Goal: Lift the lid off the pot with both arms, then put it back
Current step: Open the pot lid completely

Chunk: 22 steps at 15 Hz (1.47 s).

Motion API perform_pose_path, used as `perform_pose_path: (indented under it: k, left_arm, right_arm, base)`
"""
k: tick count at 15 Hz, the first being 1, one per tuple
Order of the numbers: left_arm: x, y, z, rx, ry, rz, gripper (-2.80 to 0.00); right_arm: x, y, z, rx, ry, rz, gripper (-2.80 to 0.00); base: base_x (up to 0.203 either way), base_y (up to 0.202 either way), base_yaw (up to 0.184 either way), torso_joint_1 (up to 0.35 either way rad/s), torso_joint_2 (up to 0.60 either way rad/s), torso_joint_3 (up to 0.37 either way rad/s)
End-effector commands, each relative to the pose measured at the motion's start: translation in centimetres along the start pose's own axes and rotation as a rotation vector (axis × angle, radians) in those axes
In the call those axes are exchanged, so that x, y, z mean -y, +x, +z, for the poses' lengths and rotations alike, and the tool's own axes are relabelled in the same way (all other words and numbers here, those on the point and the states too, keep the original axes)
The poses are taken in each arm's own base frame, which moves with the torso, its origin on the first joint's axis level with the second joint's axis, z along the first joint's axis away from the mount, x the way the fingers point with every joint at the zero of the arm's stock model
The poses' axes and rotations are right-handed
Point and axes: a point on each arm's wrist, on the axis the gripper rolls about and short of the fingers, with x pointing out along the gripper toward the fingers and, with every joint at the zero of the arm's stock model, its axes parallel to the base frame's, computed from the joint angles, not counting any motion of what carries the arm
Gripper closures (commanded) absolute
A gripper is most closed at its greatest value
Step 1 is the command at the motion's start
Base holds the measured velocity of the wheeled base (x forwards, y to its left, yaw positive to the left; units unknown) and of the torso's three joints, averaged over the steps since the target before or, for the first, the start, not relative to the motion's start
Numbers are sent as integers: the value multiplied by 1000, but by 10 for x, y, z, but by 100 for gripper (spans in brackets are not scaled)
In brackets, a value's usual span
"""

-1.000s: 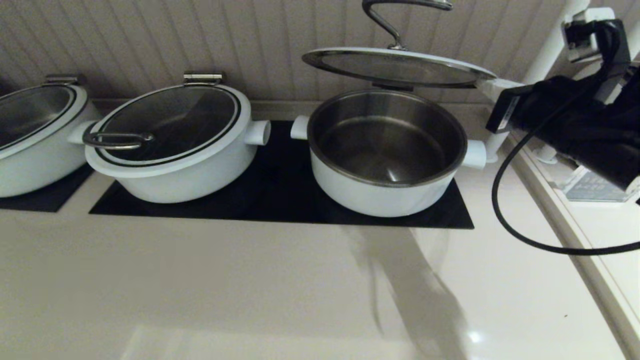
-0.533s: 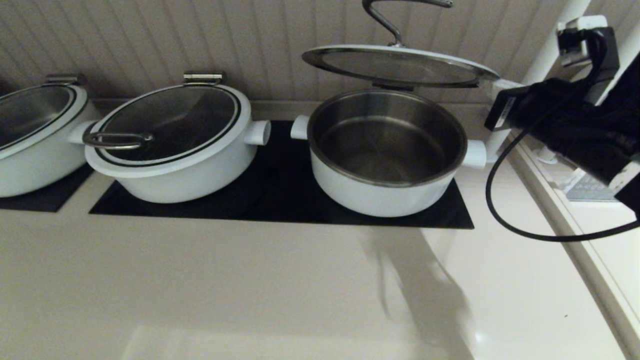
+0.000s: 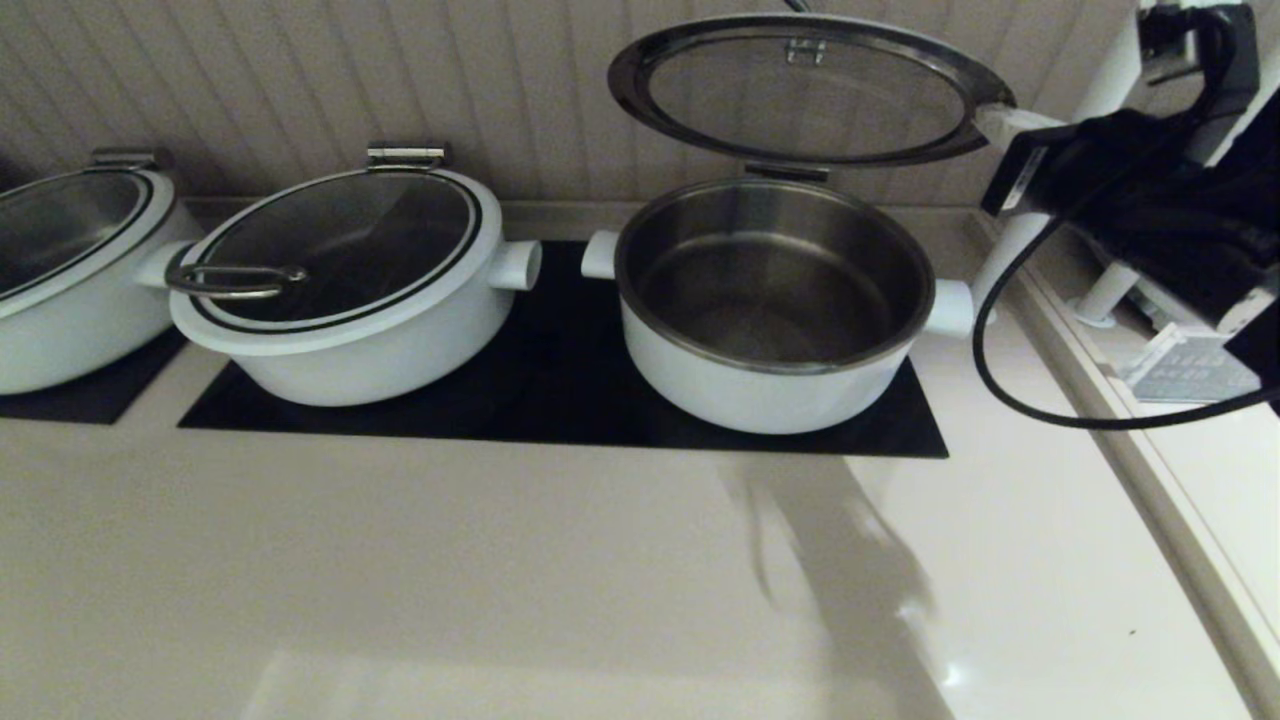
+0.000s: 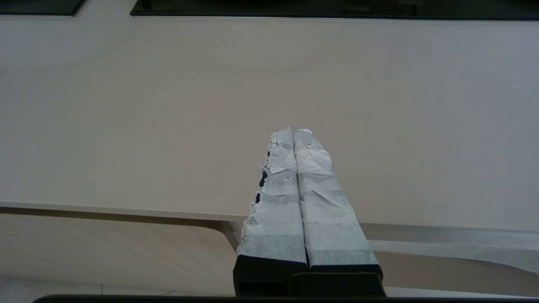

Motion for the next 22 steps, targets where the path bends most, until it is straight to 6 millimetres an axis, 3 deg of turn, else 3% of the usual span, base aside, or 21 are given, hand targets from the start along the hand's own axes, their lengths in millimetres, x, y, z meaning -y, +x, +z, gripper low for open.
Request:
perform_pose_path:
  k: [1,14,22]
  left_arm:
    - [0,0,0,2,-1,2,0]
    - [0,0,0,2,-1,1,0]
    - [0,0,0,2,-1,0,0]
  right_arm:
    - [0,3,4,22,-1,3,0]
    - [5,14,22,102,-10,22,0]
    - [10,22,3,61,-17,11,0]
  base:
    - [0,0,0,0,0,0]
    - [0,0,0,0,0,0]
    - [0,0,0,0,0,0]
